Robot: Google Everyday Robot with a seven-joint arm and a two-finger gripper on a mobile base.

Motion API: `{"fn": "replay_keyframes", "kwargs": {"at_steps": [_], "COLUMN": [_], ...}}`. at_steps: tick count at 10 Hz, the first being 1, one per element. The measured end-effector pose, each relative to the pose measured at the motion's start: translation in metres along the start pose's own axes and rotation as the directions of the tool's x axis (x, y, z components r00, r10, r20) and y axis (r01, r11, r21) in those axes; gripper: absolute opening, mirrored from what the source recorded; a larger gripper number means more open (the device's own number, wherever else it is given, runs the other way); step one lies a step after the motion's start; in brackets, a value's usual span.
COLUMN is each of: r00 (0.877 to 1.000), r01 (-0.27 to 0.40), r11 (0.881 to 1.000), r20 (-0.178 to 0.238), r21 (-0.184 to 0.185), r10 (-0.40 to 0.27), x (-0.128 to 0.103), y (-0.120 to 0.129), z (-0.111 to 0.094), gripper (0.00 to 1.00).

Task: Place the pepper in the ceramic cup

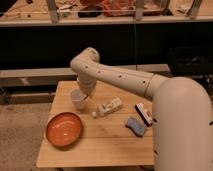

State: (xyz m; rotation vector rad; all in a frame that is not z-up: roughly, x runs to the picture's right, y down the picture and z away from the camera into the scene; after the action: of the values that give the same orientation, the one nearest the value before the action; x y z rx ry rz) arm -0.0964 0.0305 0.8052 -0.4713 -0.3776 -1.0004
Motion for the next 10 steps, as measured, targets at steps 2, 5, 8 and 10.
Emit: {"fn": "replay_keyframes", "kwargs": {"at_steps": [2,5,8,10], "r00": [1.0,0.999,0.998,0.997], "r01": [0.012,0.036,0.064,0.073], "r11": [1.0,0.999,0.998,0.997], "r20": [-0.004,-0.008,-0.019,-0.022], "r21": [0.006,0.014,0.026,0.03], "r10": [-0.012,-0.036,-0.064,-0.073], "x": [0.001,-0.004,-0.011,-0.013], "y": [-0.008,-0.02,-0.035,-0.037], "z": [0.0,0.0,0.0,-0.001], "gripper": [0.03,0.03,0.03,0.03]}}
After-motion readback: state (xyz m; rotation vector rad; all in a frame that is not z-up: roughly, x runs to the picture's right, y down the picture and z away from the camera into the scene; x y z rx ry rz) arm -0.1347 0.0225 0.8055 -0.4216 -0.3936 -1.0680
